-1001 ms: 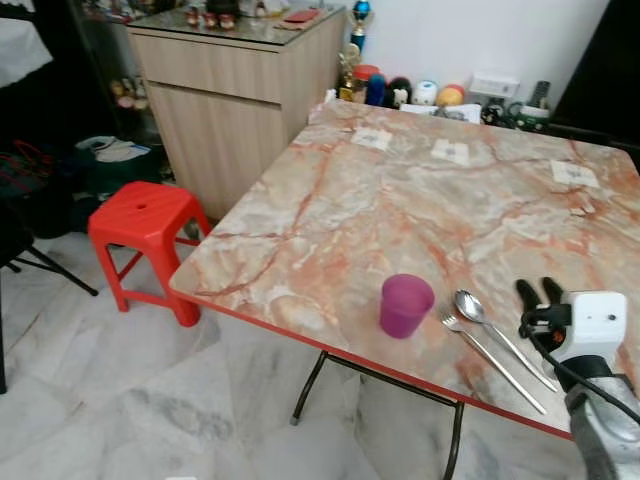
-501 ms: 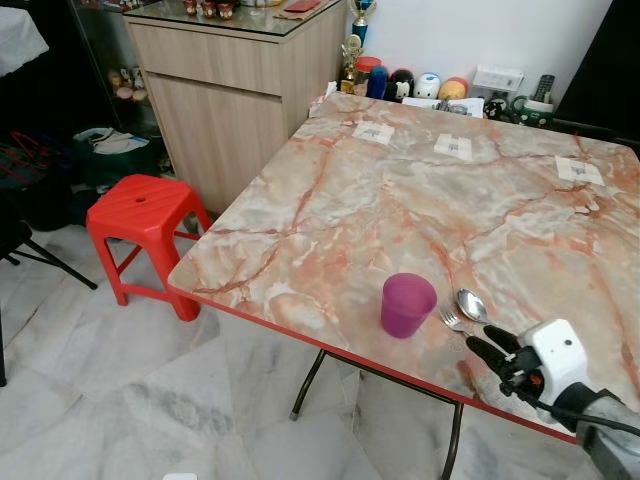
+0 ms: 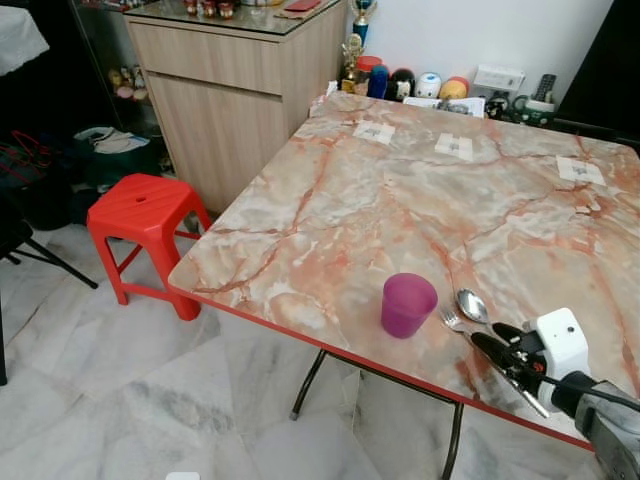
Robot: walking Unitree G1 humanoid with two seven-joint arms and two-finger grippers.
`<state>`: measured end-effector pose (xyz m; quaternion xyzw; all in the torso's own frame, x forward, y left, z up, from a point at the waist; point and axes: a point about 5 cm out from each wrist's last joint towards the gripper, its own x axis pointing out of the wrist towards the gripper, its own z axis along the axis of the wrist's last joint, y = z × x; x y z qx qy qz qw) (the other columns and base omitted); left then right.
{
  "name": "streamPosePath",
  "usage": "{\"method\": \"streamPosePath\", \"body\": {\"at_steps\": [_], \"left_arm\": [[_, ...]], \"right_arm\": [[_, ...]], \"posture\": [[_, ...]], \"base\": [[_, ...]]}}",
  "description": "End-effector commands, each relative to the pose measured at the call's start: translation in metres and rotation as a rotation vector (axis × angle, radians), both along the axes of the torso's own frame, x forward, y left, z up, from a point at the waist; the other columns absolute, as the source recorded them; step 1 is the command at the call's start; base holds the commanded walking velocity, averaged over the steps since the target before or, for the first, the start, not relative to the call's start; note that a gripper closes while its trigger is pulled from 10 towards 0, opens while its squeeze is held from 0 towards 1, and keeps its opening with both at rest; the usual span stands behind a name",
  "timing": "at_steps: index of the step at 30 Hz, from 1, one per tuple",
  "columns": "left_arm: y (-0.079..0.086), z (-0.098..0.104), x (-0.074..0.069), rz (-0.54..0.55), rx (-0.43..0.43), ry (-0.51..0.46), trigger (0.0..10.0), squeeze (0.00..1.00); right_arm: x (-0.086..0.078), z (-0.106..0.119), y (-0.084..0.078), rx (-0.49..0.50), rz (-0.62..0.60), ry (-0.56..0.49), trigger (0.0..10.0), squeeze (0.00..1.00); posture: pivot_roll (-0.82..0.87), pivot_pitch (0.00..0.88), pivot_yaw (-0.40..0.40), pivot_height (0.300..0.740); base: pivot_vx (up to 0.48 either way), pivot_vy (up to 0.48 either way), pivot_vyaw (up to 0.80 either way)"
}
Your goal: Setting the table
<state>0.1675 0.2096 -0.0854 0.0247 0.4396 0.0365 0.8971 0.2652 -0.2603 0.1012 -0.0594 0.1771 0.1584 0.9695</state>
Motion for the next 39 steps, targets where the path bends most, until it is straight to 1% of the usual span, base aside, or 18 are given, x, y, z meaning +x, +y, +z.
{"method": "streamPosePath", "body": {"at_steps": [1, 3, 8, 11, 12, 14, 22, 24, 28, 35, 39], "left_arm": [[-0.004, -0.004, -0.007, -0.005, -0.006, 0.036, 10.0, 0.00], [-0.005, -0.004, -0.006, -0.006, -0.006, 0.035, 10.0, 0.00], [-0.002, -0.004, -0.008, -0.005, -0.005, 0.038, 10.0, 0.00], [0.000, -0.005, -0.011, -0.003, -0.003, 0.050, 10.0, 0.00], [0.001, -0.006, -0.013, -0.003, -0.002, 0.057, 10.0, 0.00], [0.002, -0.006, -0.013, -0.002, -0.001, 0.060, 10.0, 0.00], [0.010, -0.007, -0.020, 0.009, 0.006, 0.081, 10.0, 0.00], [0.010, -0.007, -0.021, 0.008, 0.007, 0.083, 10.0, 0.00], [0.010, -0.008, -0.024, 0.005, 0.007, 0.089, 10.0, 0.00], [0.012, -0.009, -0.028, 0.007, 0.006, 0.091, 10.0, 0.00], [0.012, -0.009, -0.027, 0.005, 0.007, 0.090, 10.0, 0.00]], "right_arm": [[0.002, -0.001, -0.003, -0.002, -0.003, 0.031, 10.0, 0.00], [0.005, -0.001, -0.003, -0.014, 0.013, 0.031, 10.0, 0.00], [0.009, -0.001, -0.006, -0.008, -0.006, 0.033, 10.0, 0.00], [0.009, -0.001, -0.003, -0.003, 0.016, 0.041, 10.0, 0.00], [0.009, -0.002, 0.001, 0.002, 0.047, 0.050, 10.0, 0.00], [0.008, -0.004, 0.003, 0.002, 0.067, 0.055, 10.0, 0.00], [0.008, -0.009, 0.005, 0.004, 0.071, 0.074, 10.0, 0.00], [0.007, -0.011, 0.003, -0.012, 0.060, 0.081, 10.0, 0.00], [0.007, -0.013, 0.000, -0.014, 0.045, 0.085, 10.0, 0.00], [0.010, -0.018, 0.007, 0.012, 0.047, 0.086, 10.0, 0.00], [0.011, -0.021, 0.009, 0.019, 0.045, 0.094, 10.0, 0.00]], "posture": [[-0.02, 0.107, -0.015, 0.740], [-0.02, 0.107, -0.015, 0.740], [-0.02, 0.097, -0.010, 0.740], [-0.02, 0.093, -0.010, 0.740], [-0.02, 0.093, -0.010, 0.740], [-0.02, 0.090, -0.010, 0.740], [-0.02, 0.085, -0.009, 0.740], [-0.02, 0.085, -0.008, 0.740], [-0.02, 0.085, -0.007, 0.740], [-0.02, 0.091, -0.008, 0.740], [-0.02, 0.091, -0.008, 0.740]], "base": [[0.000, 0.000, 0.00], [0.000, 0.000, 0.00], [0.000, 0.000, 0.00], [0.000, 0.000, 0.00], [0.000, 0.000, 0.00], [0.000, 0.000, 0.00], [0.000, 0.000, 0.00], [0.000, 0.000, 0.00], [0.000, 0.000, 0.00], [0.000, 0.000, 0.00], [0.000, 0.000, 0.00]]}}
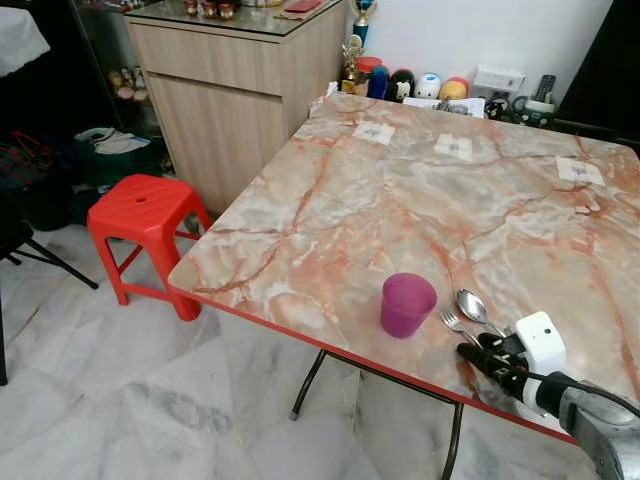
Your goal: Setting the table
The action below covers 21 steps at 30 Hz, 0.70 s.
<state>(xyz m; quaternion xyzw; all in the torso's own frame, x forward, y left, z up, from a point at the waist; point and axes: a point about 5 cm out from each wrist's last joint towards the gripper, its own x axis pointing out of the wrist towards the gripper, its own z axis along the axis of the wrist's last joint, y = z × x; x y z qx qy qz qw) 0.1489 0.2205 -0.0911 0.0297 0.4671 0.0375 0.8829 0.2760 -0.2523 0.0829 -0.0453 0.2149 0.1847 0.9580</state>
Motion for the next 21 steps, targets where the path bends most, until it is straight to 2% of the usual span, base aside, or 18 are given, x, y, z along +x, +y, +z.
{"method": "streamPosePath", "body": {"at_steps": [1, 9, 16, 17, 18, 21], "left_arm": [[0.001, -0.003, -0.008, 0.005, -0.001, 0.028, 10.0, 0.00], [-0.001, -0.002, -0.003, 0.000, -0.005, 0.021, 10.0, 0.00], [0.007, -0.005, -0.017, 0.007, -0.003, 0.042, 10.0, 0.00], [0.009, -0.005, -0.019, 0.008, -0.002, 0.044, 10.0, 0.00], [0.010, -0.005, -0.020, 0.010, -0.002, 0.045, 10.0, 0.00], [0.012, -0.005, -0.023, 0.012, -0.001, 0.046, 10.0, 0.00]], "right_arm": [[0.000, -0.003, 0.001, -0.004, 0.000, 0.010, 10.0, 0.00], [0.004, -0.009, 0.006, 0.019, -0.004, 0.018, 10.0, 0.00], [0.005, -0.016, 0.008, 0.019, -0.009, 0.043, 10.0, 0.00], [0.005, -0.017, 0.008, 0.022, -0.011, 0.046, 7.5, 0.00], [0.005, -0.018, 0.008, 0.023, -0.010, 0.048, 0.2, 0.00], [0.004, -0.020, 0.009, 0.022, -0.005, 0.054, 0.0, 0.00]], "posture": [[-0.02, 0.091, -0.008, 0.740], [-0.01, 0.107, -0.006, 0.740], [-0.01, 0.115, -0.007, 0.740], [-0.01, 0.115, -0.007, 0.740], [-0.01, 0.117, -0.007, 0.740], [-0.01, 0.119, -0.008, 0.740]], "base": [[0.000, 0.000, 0.00], [0.000, 0.000, 0.00], [0.000, 0.000, 0.00], [0.000, 0.000, 0.00], [0.000, 0.000, 0.00], [0.000, 0.000, 0.00]]}}
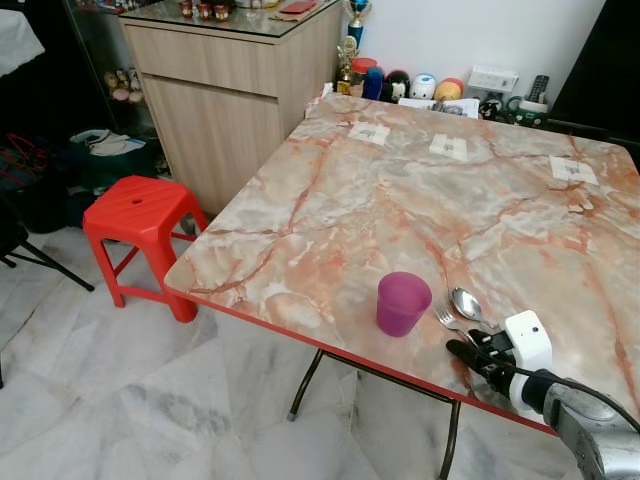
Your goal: Setting the table
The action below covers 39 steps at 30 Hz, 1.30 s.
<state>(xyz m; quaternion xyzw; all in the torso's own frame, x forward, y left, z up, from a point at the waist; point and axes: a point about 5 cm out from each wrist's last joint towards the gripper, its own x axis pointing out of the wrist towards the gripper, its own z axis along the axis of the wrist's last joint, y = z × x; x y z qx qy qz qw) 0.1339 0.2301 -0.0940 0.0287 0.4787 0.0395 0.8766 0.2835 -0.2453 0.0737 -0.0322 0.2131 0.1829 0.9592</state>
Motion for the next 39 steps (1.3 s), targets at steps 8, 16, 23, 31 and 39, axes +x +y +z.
{"method": "streamPosePath", "body": {"at_steps": [8, 16, 23, 31, 39], "left_arm": [[0.000, 0.000, 0.000, 0.000, -0.006, 0.009, 10.0, 0.00], [-0.001, 0.000, 0.001, 0.001, -0.007, 0.007, 10.0, 0.00], [-0.001, 0.000, 0.001, 0.000, -0.005, 0.009, 10.0, 0.00], [-0.005, 0.000, 0.005, -0.009, -0.003, 0.012, 10.0, 0.00], [-0.007, 0.000, 0.008, -0.011, 0.000, 0.012, 10.0, 0.00]], "right_arm": [[-0.003, -0.014, 0.008, -0.003, 0.021, 0.057, 0.0, 0.00], [-0.002, -0.016, 0.014, 0.001, 0.029, 0.059, 0.0, 0.00], [-0.002, -0.018, 0.020, 0.003, 0.046, 0.057, 0.0, 0.00], [0.004, -0.014, 0.034, 0.040, 0.042, 0.000, 0.0, 0.00], [0.015, 0.001, 0.040, 0.089, -0.012, -0.113, 0.6, 0.00]], "posture": [[0.00, 0.123, -0.011, 0.740], [0.00, 0.125, -0.013, 0.740], [0.00, 0.125, -0.015, 0.740], [0.00, 0.124, -0.015, 0.740], [0.00, 0.123, -0.014, 0.740]], "base": [[0.000, 0.000, 0.00], [0.000, 0.000, 0.00], [0.000, 0.000, 0.00], [0.000, 0.000, 0.00], [0.000, 0.000, 0.00]]}}
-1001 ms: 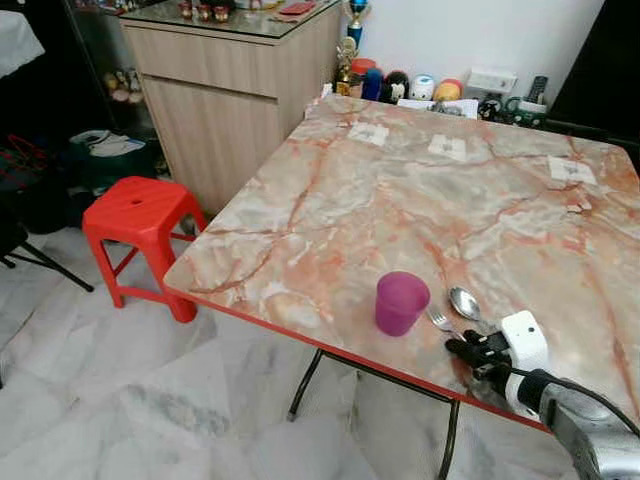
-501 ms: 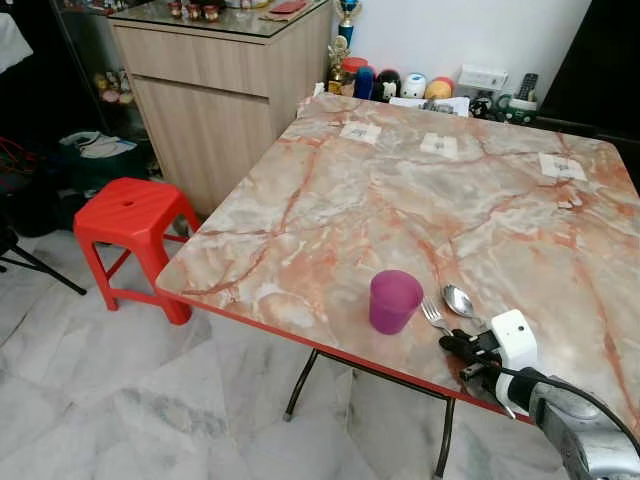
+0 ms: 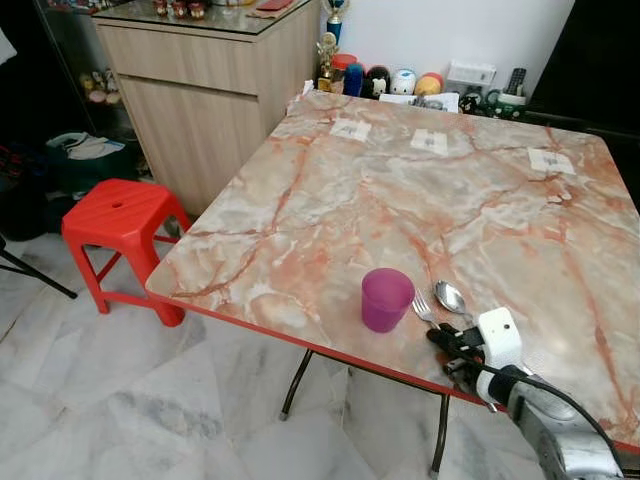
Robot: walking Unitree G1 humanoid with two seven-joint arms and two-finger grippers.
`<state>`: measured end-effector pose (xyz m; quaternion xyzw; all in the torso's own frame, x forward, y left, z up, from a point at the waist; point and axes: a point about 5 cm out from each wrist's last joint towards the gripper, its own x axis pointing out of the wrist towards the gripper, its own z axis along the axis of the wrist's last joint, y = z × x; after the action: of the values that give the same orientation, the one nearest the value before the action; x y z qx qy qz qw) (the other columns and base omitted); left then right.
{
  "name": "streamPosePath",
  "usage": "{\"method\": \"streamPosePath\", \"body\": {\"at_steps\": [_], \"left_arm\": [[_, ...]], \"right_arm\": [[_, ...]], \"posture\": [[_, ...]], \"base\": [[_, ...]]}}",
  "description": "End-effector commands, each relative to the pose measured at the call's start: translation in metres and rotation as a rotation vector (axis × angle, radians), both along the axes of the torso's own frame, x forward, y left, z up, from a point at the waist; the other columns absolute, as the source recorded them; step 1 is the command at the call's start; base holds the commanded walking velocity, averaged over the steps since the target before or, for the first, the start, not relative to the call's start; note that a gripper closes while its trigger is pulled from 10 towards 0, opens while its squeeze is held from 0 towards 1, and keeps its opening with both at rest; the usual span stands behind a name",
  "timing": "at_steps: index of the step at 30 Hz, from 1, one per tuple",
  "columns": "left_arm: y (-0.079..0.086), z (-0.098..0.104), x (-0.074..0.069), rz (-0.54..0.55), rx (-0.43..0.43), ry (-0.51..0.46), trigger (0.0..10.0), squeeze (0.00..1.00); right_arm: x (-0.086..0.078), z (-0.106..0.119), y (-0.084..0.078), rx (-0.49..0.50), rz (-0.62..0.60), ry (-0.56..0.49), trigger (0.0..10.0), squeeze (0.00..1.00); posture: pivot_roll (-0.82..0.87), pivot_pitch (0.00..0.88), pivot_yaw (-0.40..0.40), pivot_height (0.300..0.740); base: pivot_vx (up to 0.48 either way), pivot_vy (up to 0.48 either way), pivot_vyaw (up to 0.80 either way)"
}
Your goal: Setting the table
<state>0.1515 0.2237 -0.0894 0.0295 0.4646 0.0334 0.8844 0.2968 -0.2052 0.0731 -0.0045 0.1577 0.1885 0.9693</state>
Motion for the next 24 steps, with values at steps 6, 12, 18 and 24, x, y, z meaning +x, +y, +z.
{"method": "streamPosePath", "body": {"at_steps": [6, 12, 18, 24], "left_arm": [[-0.001, -0.004, -0.009, 0.002, 0.002, 0.044, 10.0, 0.00], [-0.001, -0.004, -0.010, 0.002, 0.002, 0.046, 10.0, 0.00], [0.000, -0.006, -0.015, -0.003, -0.001, 0.053, 10.0, 0.00], [0.003, -0.009, -0.027, 0.000, -0.001, 0.069, 10.0, 0.00]], "right_arm": [[0.006, 0.011, 0.003, 0.041, -0.027, -0.070, 10.0, 0.00], [0.013, 0.020, -0.004, 0.031, -0.129, -0.137, 10.0, 0.00], [0.015, 0.032, -0.015, 0.027, -0.252, -0.231, 10.0, 0.00], [0.013, 0.051, -0.014, 0.050, -0.358, -0.365, 10.0, 0.00]], "posture": [[0.00, 0.122, -0.015, 0.740], [0.00, 0.120, -0.014, 0.740], [0.00, 0.113, -0.013, 0.740], [-0.01, 0.098, -0.017, 0.740]], "base": [[0.000, 0.000, 0.00], [0.000, 0.000, 0.00], [0.000, 0.000, 0.00], [0.000, 0.000, 0.00]]}}
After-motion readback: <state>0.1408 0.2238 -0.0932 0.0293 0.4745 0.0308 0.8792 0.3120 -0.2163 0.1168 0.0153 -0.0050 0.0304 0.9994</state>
